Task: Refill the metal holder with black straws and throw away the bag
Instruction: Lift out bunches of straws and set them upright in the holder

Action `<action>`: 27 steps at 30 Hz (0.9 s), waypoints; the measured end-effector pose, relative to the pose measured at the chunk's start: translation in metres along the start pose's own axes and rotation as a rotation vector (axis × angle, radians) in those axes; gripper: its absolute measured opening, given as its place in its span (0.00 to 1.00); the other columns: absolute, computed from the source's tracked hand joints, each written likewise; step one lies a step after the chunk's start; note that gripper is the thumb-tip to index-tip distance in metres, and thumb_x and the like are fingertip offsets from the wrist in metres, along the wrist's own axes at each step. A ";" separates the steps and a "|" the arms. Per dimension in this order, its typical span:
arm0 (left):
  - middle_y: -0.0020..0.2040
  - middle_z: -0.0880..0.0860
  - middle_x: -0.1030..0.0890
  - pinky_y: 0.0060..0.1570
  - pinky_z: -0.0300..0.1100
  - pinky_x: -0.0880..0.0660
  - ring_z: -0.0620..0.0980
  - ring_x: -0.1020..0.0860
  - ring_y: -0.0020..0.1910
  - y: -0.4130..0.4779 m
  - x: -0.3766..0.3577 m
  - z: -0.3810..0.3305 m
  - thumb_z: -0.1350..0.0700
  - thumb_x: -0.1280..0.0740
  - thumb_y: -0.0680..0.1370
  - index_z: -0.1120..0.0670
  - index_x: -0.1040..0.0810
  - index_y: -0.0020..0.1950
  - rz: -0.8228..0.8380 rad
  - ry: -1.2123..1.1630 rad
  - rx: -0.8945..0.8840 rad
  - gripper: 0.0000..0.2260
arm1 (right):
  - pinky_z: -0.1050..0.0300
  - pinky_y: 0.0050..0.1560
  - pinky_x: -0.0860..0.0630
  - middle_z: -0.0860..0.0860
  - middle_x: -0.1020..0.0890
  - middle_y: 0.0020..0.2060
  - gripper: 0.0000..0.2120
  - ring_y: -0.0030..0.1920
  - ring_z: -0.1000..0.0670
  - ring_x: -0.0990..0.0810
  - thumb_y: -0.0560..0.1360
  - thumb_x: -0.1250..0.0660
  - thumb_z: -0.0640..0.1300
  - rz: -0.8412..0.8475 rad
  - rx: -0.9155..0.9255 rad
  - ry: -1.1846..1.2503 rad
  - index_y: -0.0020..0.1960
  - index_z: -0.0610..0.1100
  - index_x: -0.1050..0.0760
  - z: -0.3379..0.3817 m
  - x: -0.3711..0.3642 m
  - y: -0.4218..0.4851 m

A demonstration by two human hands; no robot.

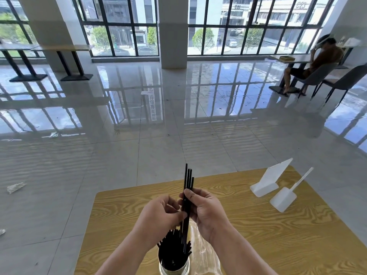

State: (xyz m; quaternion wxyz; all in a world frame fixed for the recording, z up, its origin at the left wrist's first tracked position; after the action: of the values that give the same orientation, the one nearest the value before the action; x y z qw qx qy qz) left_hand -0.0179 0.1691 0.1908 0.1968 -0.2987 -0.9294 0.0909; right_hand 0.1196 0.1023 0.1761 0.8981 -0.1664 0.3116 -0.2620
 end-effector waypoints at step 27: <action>0.46 0.58 0.09 0.38 0.40 0.16 0.49 0.12 0.38 0.013 0.004 0.025 0.59 0.23 0.80 0.60 0.11 0.54 0.019 -0.484 0.280 0.06 | 0.41 0.61 0.16 0.57 0.10 0.51 0.17 0.52 0.45 0.12 0.79 0.28 0.38 0.065 0.403 -0.690 0.56 0.61 0.13 0.034 -0.007 -0.018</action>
State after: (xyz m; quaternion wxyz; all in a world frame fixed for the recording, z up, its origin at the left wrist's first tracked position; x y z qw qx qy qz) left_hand -0.0251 0.1803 0.1656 0.0075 -0.2471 -0.9249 0.2889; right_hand 0.1310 0.0966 0.2132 0.9725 -0.0552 -0.0608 -0.2180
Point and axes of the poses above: each hand's wrist, its own y-axis towards the middle knuckle, its own x-axis out of the back of the hand, z = x × y, the point moved 10 cm from there along y, towards the middle knuckle
